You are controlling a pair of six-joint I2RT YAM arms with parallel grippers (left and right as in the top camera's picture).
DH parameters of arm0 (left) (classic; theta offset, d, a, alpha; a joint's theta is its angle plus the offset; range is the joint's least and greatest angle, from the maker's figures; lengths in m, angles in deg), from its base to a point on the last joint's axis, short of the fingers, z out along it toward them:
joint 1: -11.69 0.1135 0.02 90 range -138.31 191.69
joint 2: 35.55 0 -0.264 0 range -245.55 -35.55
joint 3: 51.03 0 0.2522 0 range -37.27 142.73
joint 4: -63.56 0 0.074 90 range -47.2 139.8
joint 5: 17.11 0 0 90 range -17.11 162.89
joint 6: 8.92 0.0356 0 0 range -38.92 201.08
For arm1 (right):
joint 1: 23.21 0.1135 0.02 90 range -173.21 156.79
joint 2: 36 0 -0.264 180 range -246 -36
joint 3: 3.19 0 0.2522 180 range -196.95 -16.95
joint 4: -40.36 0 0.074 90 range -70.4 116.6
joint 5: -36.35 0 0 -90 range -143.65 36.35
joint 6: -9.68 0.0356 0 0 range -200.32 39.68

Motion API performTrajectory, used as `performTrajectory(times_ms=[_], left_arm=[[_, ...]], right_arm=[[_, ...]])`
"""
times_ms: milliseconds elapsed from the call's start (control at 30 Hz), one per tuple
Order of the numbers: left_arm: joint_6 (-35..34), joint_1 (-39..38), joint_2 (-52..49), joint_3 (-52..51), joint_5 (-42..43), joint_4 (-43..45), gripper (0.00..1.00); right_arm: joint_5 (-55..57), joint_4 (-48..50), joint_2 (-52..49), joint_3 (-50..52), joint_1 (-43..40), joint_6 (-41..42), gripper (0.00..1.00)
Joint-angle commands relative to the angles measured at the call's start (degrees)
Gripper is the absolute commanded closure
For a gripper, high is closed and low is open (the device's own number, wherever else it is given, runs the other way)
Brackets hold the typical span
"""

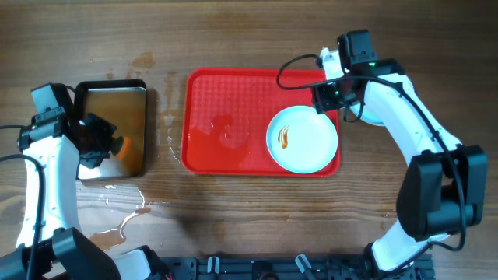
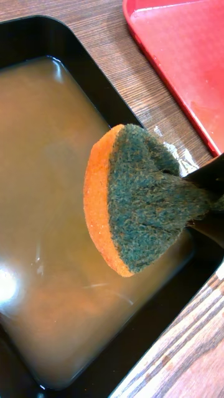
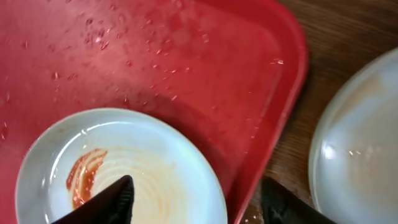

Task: Clean dirty plates on tray and stack at the side
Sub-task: 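Lift the cleaned plate with the right gripper and stack it at right, then move the right gripper to the last plate on the red tray, then bring the sponge with the left gripper onto the sauced plate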

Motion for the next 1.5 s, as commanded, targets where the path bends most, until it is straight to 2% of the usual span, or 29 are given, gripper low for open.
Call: performTrajectory(times_ms=[0, 233, 300, 333, 400, 500, 533, 633, 733, 833, 867, 900, 1033, 1067, 1133, 1233, 1400, 1467], left_arm=[[1.1, 0.1, 0.5, -0.3, 0.9, 0.0, 0.96], [1.1, 0.1, 0.5, -0.3, 0.9, 0.2, 0.96], [1.1, 0.1, 0.5, -0.3, 0.9, 0.2, 0.96], [1.1, 0.1, 0.5, -0.3, 0.9, 0.2, 0.96], [1.1, 0.1, 0.5, -0.3, 0.9, 0.2, 0.96], [1.1, 0.1, 0.5, -0.3, 0.9, 0.2, 0.96], [1.1, 0.1, 0.5, -0.3, 0.9, 0.2, 0.96], [1.1, 0.1, 0.5, -0.3, 1.4, 0.2, 0.96], [1.1, 0.1, 0.5, -0.3, 1.9, 0.3, 0.96], [1.1, 0.1, 0.5, -0.3, 1.9, 0.3, 0.96], [1.2, 0.1, 0.5, -0.3, 1.9, 0.2, 0.96], [1.2, 0.1, 0.5, -0.3, 1.9, 0.2, 0.96], [1.2, 0.1, 0.5, -0.3, 1.9, 0.2, 0.96], [1.2, 0.1, 0.5, -0.3, 1.9, 0.2, 0.96], [1.1, 0.1, 0.5, -0.3, 1.9, 0.2, 0.96], [1.1, 0.1, 0.5, -0.3, 1.9, 0.2, 0.96], [1.1, 0.1, 0.5, -0.3, 2.0, 0.2, 0.96], [1.2, 0.1, 0.5, -0.3, 5.0, 0.2, 0.96]], right_arm=[[-3.6, 0.1, -5.2, 1.2, -0.1, -4.3, 0.33], [-3.6, -4.5, -8.1, 1.3, -0.2, -3.6, 0.34], [-3.7, -4.5, -8.1, 1.7, -0.2, -2.9, 0.4], [-5.1, -5.5, -8.1, 1.7, -0.2, -1.9, 0.49], [-10.1, -6.8, -8.1, 1.7, -0.1, -1.0, 0.55], [-10.1, -6.9, -8.1, 1.7, 1.3, 5.7, 0.66], [-10.1, -6.8, -8.1, 1.7, 2.1, 6.9, 0.67], [-10.1, -5.1, -8.1, 1.7, 5.2, 15.0, 0.56], [-10.1, -0.4, -8.1, 1.7, 8.3, 24.1, 0.54], [-9.9, 1.7, -8.0, 1.1, 11.0, 24.6, 0.38], [-8.1, 0.8, -7.9, 0.2, 11.5, 24.8, 0.26], [-6.8, 0.0, -7.7, -0.6, 11.4, 25.9, 0.2], [-2.6, -5.2, -4.6, -3.1, 9.6, 29.0, 0.2], [-2.7, -7.8, -3.5, -3.1, 9.0, 29.7, 0.22], [-2.7, -10.4, -3.6, -1.2, 9.7, 31.1, 0.39], [-2.7, -6.5, -3.7, 4.2, 11.6, 38.8, 0.4], [-2.6, 0.7, -3.7, 11.3, 13.9, 45.5, 0.51], [-2.6, 2.3, -3.7, 11.6, 13.9, 45.4, 0.72]])
